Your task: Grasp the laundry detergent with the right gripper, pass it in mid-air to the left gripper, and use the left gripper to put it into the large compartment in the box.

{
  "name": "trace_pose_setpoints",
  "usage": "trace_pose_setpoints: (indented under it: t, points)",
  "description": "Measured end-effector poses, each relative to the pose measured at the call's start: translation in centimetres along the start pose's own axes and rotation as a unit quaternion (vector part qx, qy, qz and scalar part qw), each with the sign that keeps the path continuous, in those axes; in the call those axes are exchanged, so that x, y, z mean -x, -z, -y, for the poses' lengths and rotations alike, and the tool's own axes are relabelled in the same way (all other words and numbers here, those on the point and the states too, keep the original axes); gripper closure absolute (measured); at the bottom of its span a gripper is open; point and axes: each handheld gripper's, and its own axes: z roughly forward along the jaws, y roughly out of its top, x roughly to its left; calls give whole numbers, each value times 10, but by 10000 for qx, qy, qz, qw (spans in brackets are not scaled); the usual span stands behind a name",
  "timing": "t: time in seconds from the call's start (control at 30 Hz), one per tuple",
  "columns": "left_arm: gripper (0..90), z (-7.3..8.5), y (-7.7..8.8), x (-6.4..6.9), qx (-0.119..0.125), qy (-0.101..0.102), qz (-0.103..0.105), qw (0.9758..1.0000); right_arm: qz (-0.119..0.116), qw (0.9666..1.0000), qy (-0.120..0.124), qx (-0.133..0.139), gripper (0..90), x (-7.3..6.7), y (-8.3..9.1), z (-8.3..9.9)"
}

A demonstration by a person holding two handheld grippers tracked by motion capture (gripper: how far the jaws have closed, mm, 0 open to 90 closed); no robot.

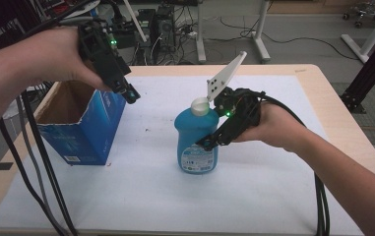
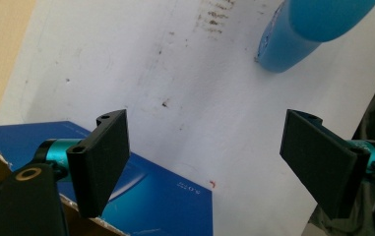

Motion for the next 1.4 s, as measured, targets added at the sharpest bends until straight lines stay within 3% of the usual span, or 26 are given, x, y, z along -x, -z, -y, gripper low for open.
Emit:
trace_pose_setpoints:
  t: [0.27,0.43,0.63,0.73,0.93,1.4]
  points:
    - [193,-13,14,9,166,-419,141,9989,-82,9999,-69,-50,457,3,23,-10]
    - [193,-26,30,15,334,-765,300,9961,-127,9999,-109,-6,457,6,42,-26]
    - [193,-39,43,20,516,-970,645,9919,-130,9999,-44,-48,457,7,54,-42]
    - [192,-46,47,21,527,-1092,713,9901,-113,9999,-38,-31,459,8,58,-49]
    - [193,-60,48,26,476,-1272,736,9880,-105,9999,29,13,459,8,64,-61]
    - [193,-80,32,29,338,-1363,921,9858,-55,9995,292,52,462,2,65,-76]
